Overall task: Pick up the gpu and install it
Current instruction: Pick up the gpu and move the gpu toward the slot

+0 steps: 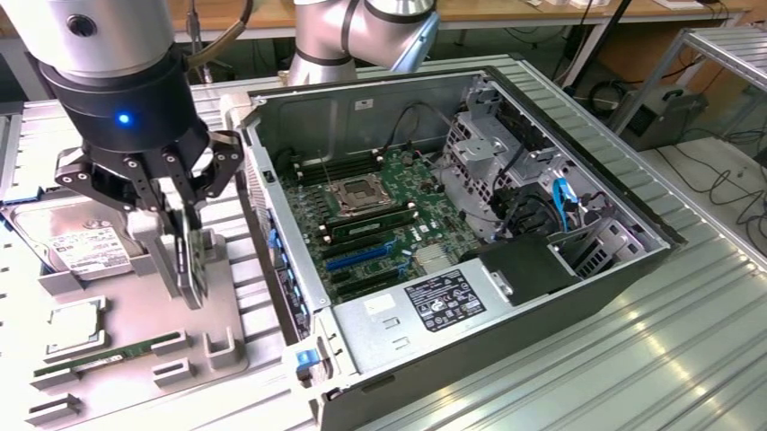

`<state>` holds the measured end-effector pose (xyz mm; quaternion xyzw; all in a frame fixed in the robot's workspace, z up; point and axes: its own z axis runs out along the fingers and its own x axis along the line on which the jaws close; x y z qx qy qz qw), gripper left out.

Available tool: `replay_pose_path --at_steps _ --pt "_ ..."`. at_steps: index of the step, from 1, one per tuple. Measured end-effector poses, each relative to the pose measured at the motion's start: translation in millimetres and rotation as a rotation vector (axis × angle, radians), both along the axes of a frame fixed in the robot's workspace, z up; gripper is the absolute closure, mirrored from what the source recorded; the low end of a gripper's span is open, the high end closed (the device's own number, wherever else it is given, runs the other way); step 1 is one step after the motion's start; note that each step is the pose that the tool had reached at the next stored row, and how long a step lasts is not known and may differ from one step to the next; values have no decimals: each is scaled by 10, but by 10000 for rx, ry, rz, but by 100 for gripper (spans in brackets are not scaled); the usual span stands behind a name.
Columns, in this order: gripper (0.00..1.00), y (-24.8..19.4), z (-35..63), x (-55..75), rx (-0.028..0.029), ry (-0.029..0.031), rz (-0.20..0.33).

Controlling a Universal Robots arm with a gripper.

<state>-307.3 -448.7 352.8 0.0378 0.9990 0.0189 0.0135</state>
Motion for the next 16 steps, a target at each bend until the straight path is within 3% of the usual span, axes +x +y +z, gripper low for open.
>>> replay_pose_path --at_steps 16 --pt "74 0 138 0 0 0 0"
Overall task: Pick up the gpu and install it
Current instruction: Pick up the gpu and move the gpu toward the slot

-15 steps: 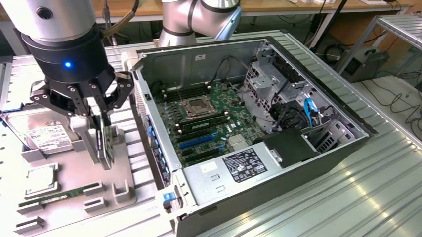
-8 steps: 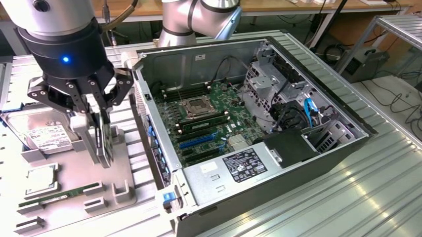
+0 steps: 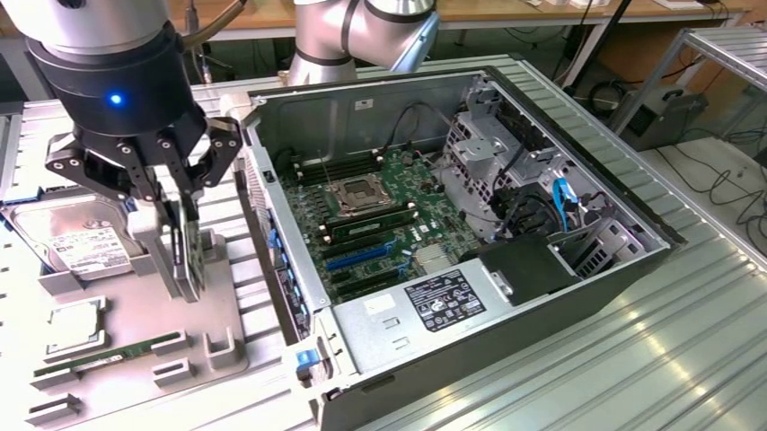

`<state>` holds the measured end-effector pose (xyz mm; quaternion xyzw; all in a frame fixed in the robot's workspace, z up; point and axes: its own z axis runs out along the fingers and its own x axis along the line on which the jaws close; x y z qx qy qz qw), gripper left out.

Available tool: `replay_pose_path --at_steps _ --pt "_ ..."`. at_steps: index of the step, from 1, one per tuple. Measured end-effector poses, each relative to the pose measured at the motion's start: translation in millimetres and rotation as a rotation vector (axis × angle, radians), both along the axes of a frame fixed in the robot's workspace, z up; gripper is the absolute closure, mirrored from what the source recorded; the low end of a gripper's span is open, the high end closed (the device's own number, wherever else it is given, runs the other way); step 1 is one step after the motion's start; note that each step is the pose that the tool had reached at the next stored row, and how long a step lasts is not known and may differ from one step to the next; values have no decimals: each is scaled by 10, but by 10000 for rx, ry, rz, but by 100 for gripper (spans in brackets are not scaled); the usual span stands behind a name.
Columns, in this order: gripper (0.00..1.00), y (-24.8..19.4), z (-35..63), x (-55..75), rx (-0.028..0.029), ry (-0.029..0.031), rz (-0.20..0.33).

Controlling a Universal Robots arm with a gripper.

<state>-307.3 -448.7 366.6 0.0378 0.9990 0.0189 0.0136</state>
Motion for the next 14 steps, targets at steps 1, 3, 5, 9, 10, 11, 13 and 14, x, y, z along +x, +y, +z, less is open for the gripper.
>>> replay_pose_path --at_steps 1,3,5,9,10,11,13,14 --pt "74 0 8 0 0 0 0" --pt "74 0 23 0 0 0 0" --pt "74 0 38 0 0 0 0" --pt "74 0 68 0 0 0 0" --pt "74 0 81 0 -1 1 0" --pt "74 0 87 0 -1 1 0" --pt "74 0 98 0 0 0 0" --pt "74 0 103 0 0 0 0"
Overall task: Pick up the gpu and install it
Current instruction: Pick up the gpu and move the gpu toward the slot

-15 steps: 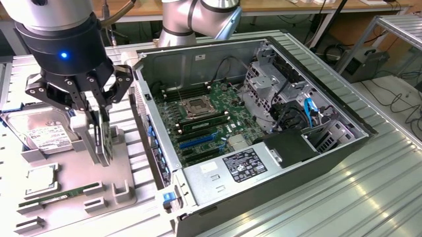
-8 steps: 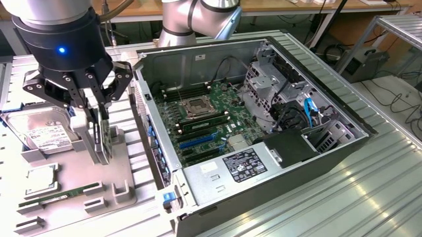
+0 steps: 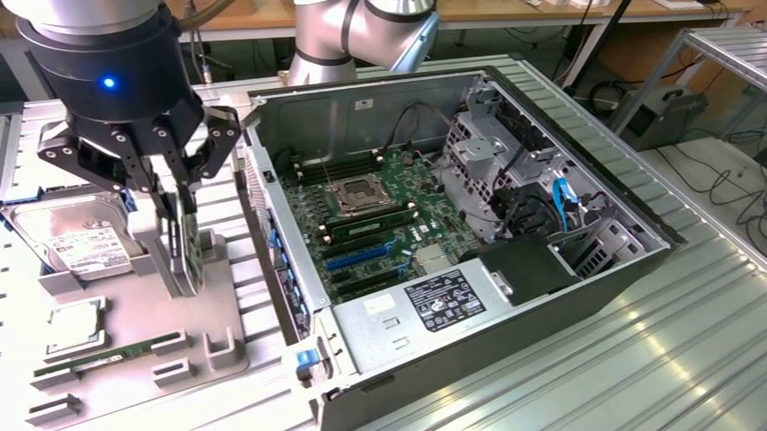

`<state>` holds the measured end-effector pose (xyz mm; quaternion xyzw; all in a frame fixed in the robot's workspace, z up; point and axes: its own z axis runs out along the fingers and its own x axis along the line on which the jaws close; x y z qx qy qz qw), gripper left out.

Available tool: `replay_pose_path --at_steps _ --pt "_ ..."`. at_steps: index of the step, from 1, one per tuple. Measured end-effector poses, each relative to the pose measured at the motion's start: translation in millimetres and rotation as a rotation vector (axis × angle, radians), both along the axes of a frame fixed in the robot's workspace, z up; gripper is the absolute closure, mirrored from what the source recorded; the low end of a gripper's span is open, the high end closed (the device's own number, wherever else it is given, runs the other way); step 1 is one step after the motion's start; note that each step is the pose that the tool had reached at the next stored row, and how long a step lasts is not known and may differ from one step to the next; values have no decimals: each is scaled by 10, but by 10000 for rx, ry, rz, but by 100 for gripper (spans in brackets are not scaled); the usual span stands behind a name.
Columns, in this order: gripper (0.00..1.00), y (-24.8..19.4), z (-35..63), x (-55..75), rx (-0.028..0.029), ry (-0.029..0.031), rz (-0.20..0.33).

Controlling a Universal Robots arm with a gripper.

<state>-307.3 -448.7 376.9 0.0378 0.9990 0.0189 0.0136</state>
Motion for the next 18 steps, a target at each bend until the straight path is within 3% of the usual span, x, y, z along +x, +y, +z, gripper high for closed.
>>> replay_pose_path --at_steps 18 --pt "74 0 110 0 0 0 0"
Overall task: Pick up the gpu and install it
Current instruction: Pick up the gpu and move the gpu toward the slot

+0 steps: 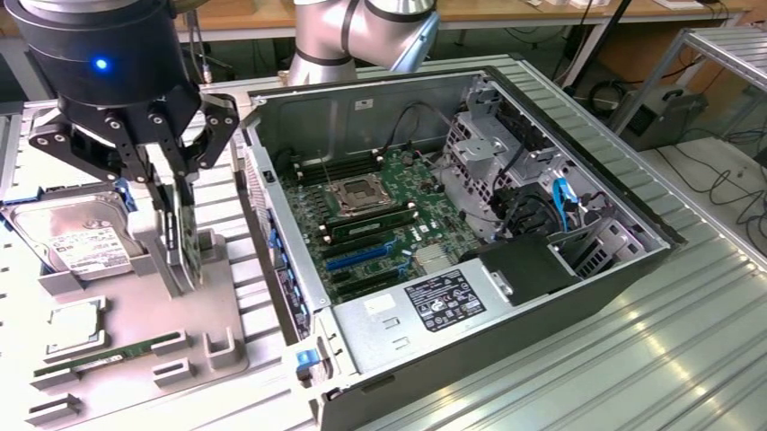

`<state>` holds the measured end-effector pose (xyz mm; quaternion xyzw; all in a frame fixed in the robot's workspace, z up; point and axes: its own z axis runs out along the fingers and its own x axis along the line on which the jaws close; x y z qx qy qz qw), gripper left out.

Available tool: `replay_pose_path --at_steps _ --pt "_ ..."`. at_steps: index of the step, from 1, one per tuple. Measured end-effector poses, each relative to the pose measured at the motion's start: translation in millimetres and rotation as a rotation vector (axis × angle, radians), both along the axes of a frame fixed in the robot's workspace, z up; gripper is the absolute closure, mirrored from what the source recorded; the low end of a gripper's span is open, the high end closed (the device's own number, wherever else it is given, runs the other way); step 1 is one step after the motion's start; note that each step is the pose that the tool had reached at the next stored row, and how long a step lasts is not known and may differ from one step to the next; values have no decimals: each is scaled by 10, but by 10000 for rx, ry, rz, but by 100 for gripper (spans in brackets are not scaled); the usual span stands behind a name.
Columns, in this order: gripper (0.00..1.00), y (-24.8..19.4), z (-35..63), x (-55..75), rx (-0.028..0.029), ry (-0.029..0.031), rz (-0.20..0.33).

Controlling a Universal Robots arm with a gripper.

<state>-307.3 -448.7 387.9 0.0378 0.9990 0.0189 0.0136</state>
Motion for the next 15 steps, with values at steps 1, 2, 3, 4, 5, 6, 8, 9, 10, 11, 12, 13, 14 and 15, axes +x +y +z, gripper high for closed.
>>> replay_pose_path --at_steps 1,2,3,4,5,6,8,9,10,11,12,13,14,15 --pt "74 0 8 0 0 0 0" --pt "74 0 15 0 0 0 0" --pt "74 0 22 0 0 0 0" --pt "74 0 28 0 0 0 0" --pt "74 0 42 0 0 0 0" --pt "74 0 52 0 -1 1 0" --pt "74 0 64 0 1 -1 0" --pt "74 0 71 0 0 0 0" --pt "74 0 79 0 0 0 0" --pt "74 0 86 0 0 0 0" --pt "74 0 92 0 0 0 0" --pt "74 0 98 0 0 0 0" --pt "74 0 103 0 0 0 0" --pt "74 0 110 0 -1 0 0"
